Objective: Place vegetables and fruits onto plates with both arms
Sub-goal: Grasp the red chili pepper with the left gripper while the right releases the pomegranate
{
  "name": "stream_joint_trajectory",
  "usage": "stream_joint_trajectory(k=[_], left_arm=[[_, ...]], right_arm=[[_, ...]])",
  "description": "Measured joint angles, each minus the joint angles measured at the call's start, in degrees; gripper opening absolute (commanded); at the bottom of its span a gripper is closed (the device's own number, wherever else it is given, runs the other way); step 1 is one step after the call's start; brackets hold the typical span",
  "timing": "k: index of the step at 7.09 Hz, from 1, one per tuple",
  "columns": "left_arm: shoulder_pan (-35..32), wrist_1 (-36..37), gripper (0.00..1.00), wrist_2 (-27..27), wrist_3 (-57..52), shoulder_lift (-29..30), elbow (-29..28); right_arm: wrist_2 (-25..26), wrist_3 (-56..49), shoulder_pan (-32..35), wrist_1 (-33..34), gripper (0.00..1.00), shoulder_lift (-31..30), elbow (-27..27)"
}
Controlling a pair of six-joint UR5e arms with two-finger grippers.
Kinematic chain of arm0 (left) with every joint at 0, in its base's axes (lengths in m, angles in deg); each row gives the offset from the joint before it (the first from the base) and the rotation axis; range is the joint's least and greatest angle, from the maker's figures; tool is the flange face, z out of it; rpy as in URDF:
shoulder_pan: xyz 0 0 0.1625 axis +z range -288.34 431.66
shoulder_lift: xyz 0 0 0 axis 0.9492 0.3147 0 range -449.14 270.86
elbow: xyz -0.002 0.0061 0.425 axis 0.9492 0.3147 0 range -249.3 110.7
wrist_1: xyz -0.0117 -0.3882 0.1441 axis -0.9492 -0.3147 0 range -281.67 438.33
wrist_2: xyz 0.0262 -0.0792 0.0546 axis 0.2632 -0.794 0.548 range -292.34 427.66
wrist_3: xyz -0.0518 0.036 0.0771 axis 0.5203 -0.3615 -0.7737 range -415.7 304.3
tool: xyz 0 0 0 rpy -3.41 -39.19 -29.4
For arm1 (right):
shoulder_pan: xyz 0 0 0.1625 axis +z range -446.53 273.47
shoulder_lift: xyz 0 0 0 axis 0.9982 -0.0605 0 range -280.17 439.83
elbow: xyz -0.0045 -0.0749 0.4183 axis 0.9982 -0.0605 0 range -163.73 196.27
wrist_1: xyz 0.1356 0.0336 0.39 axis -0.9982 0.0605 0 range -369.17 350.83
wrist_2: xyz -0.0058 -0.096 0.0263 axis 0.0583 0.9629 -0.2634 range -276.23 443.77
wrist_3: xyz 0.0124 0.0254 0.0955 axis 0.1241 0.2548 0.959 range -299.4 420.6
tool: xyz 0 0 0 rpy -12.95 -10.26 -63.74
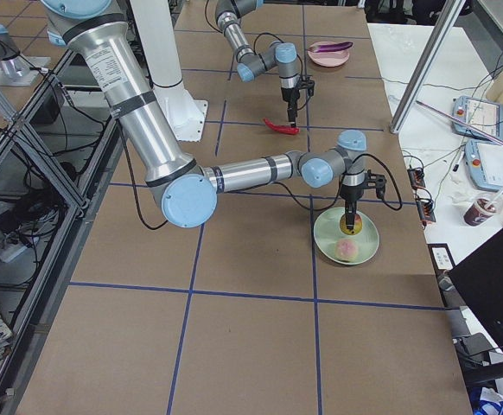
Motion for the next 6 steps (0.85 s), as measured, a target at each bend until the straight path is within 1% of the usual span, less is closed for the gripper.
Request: stream_joint_trajectory(k=[1, 2, 3, 4, 6], left_arm=[[1.0, -0.1, 0.76, 1.1, -0.1, 0.5, -1.0], [1.5, -0.1, 0.48, 1.6, -0.1, 0.9, -1.7], [1.8, -0.1, 0.09, 1.8, -0.2, 1.1, -2.0], [1.8, -0.1, 0.00, 1.8, -0.6, 1.1, -2.2], [1.0, 0.0, 0.00, 1.9, -2.6, 1.0, -2.1]], right_arm=[[0.0, -0.5, 0.0, -0.2, 1.00, 0.0, -0.1], [-0.1, -1.3, 0.1, -0.3, 1.00, 0.1, -0.1], [-0.2, -1.9, 0.2, -0.3, 1.00, 0.1, 0.0], [-0.2, -2.1, 0.4, -0.4, 1.00, 0.1, 0.1], [-0.5, -2.3, 0.7, -0.4, 1.00, 0.1, 0.3]])
